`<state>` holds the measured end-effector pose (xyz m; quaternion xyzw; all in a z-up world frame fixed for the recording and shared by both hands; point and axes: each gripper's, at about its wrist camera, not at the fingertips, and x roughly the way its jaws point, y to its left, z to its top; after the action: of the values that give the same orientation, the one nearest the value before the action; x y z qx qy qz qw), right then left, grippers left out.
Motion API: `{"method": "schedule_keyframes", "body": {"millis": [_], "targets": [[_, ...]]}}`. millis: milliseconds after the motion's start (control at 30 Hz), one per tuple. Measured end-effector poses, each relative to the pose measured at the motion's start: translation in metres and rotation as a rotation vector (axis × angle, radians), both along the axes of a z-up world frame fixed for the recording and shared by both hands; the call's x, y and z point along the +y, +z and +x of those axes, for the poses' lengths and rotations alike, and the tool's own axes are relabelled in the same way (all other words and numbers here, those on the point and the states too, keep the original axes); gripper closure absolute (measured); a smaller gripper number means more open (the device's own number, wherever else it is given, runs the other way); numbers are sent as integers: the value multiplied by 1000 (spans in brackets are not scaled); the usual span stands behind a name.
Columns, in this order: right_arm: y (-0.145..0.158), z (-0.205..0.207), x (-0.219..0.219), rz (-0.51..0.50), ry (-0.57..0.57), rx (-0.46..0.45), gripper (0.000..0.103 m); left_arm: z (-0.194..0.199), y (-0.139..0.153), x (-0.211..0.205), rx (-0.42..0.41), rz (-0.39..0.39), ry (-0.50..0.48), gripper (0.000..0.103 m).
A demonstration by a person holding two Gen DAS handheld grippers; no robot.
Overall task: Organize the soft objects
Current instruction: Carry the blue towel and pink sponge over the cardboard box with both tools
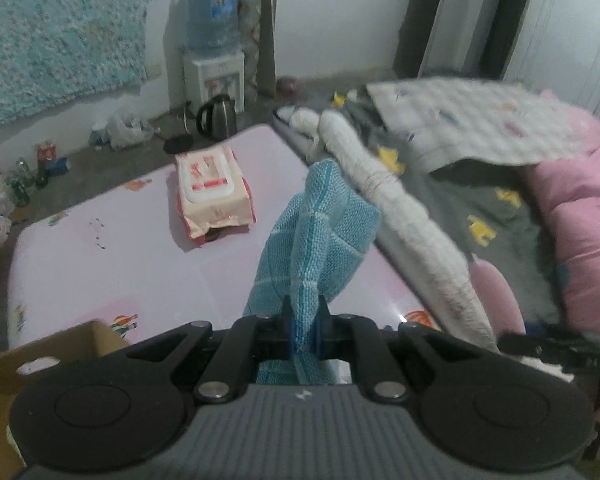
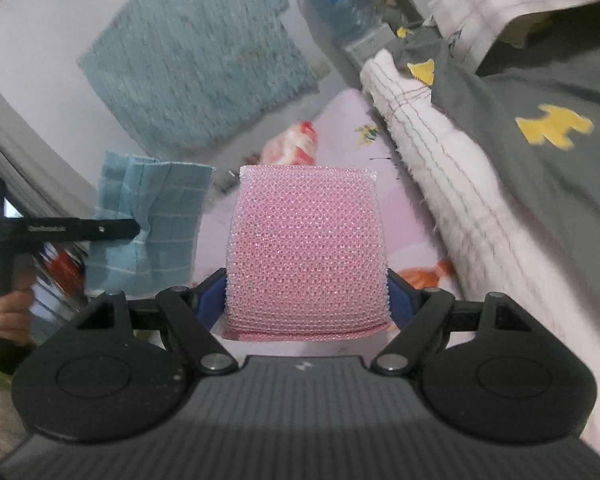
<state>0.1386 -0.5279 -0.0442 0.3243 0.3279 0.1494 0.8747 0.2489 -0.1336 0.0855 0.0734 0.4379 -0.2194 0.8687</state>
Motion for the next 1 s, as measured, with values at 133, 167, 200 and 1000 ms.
{"method": "schedule_keyframes", "body": {"millis": [133,167,200,1000], "targets": [[18,-52,2,79,-5,-68,24,-44,33,31,-54,-42,39,94],[24,-64,4,92,4,-84,24,-59,42,43,-70,-59,59,94],[31,-74,8,105,20,-107,24,-70,48,52,-81,-68,75,94],[34,-86,209,299,493,-1,23,-169,-120,241,227,-193,423,94]]}}
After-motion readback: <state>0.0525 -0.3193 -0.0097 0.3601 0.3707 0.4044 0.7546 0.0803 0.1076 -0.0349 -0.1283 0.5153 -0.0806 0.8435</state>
